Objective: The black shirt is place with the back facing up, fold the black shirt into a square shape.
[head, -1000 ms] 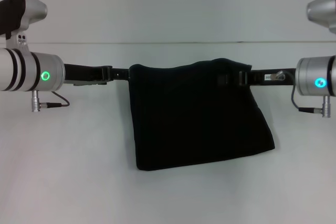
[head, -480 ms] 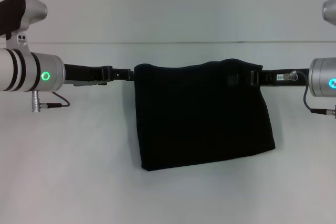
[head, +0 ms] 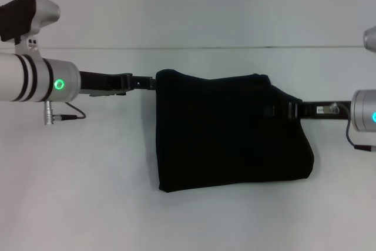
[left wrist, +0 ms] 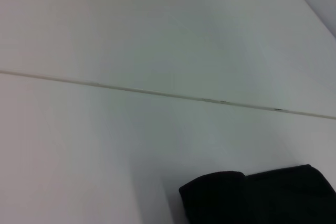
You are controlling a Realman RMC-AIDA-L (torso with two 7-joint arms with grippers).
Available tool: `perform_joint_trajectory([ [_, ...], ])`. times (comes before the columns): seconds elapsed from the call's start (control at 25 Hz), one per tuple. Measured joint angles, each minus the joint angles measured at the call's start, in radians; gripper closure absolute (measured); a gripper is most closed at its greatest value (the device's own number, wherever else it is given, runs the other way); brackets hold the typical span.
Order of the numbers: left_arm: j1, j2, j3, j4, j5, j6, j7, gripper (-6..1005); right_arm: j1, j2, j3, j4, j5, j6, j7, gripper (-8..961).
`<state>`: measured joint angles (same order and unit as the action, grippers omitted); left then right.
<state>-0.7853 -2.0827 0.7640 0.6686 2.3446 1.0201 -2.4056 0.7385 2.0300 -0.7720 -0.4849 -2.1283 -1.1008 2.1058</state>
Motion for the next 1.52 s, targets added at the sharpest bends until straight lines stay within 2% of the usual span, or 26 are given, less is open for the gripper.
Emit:
perform_joint_trajectory([
  [0.16,-0.023,-0.001,0.0,-0.037,-0.011,-0.031,-0.006,91,-0.019,-0.001,0.009,-0.006,0.006,-0.025,-0.049,849],
  [0.32,-0.042,-0.002,0.0,-0.061,-0.013,-0.061,-0.014,91,-0.025,-0.017,0.015,-0.017,0.008,-0.072,-0.053,805],
  [0.44,-0.046,-0.005,0.0,-0.064,-0.013,-0.074,-0.018,91,-0.026,-0.042,0.036,-0.019,0.008,-0.105,-0.042,571],
  [0.6,-0.048,-0.008,0.0,-0.065,-0.013,-0.078,-0.023,91,-0.029,-0.075,0.059,-0.016,0.008,-0.119,-0.006,365],
  [0.72,-0.049,-0.011,0.0,-0.066,-0.013,-0.078,-0.023,91,-0.026,-0.083,0.06,-0.01,0.008,-0.118,0.003,248],
  [0.88,-0.048,-0.013,0.002,-0.066,-0.013,-0.074,-0.024,90,-0.014,-0.071,0.058,-0.004,0.008,-0.089,0.003,115],
  [1.32,-0.044,-0.013,0.004,-0.066,-0.013,-0.07,-0.017,91,0.056,0.011,0.058,0.064,0.009,0.125,-0.087,123],
  [1.52,-0.047,-0.012,0.006,-0.066,-0.013,-0.07,-0.017,91,0.086,0.018,0.064,0.056,0.027,0.195,-0.149,126],
])
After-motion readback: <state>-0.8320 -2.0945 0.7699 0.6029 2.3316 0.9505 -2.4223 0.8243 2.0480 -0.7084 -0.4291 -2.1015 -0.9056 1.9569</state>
